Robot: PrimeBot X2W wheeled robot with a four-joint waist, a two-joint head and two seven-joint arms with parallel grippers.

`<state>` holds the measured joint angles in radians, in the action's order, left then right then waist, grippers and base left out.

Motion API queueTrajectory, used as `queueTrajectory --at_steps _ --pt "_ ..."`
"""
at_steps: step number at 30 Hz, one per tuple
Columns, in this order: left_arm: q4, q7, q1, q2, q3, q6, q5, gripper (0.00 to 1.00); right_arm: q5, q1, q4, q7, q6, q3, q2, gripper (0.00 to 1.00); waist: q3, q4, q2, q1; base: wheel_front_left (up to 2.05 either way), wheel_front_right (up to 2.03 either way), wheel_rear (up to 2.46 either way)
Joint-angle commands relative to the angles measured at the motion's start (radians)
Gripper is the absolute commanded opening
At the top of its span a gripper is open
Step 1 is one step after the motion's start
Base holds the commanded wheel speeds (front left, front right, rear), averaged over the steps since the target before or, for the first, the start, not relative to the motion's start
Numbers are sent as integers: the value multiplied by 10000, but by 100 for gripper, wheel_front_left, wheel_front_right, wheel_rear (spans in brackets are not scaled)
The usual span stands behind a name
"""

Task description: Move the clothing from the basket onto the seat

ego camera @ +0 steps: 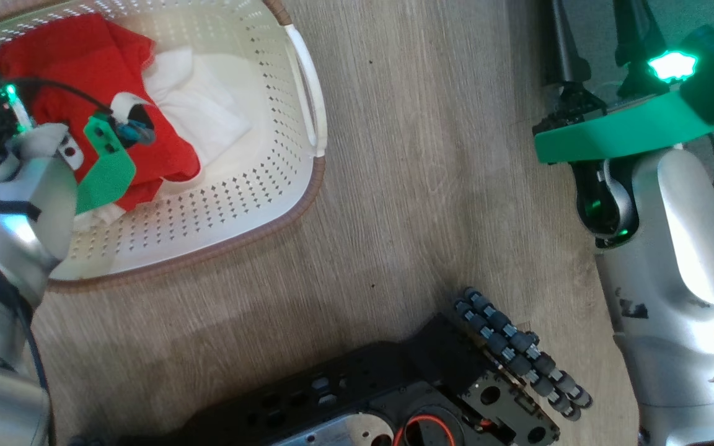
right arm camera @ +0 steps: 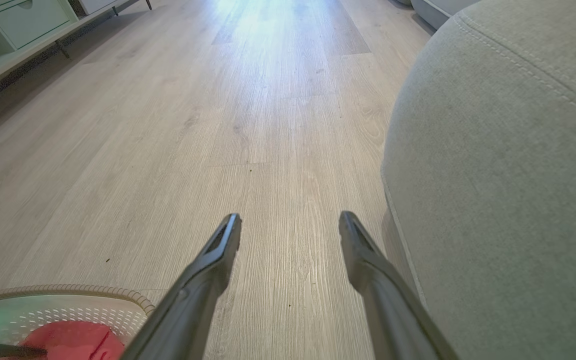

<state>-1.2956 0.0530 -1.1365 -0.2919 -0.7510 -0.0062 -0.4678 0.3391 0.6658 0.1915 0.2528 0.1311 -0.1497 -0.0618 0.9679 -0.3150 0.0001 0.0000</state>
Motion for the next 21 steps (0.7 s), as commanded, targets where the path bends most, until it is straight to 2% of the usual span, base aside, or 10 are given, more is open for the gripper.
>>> queueTrajectory --at_steps 1,2,3,4,5,14,21 --pt "67 39 -46 -364 74 18 -42 100 105 -276 -320 90 -4 -146 116 100 55 -31 -1 0 0 0 0" --pt "65 35 -71 -396 51 -12 -29 100 120 -271 -335 90 -4 -158 116 100 93 -49 -1 0 0 0 0" --pt "63 61 -86 -420 40 -60 -2 79 131 -263 -345 90 -4 -172 116 100 126 -65 -1 0 0 0 0" --pt "62 71 -95 -440 18 -80 14 31 142 -255 -355 90 -4 -190 116 100 158 -83 -1 0 0 0 0" --pt "60 92 -105 -454 -36 -112 -3 0 156 -243 -362 90 -4 -209 116 100 186 -100 -1 0 0 0 0" --pt "52 -166 129 -213 129 -112 566 0 155 -89 -222 90 -4 -211 116 100 -74 -5 -1 0 0 0 0" --pt "51 -1553 676 756 860 -56 1769 0 -128 -113 3 90 -4 -47 116 100 -1030 387 -1 0 0 0 0"
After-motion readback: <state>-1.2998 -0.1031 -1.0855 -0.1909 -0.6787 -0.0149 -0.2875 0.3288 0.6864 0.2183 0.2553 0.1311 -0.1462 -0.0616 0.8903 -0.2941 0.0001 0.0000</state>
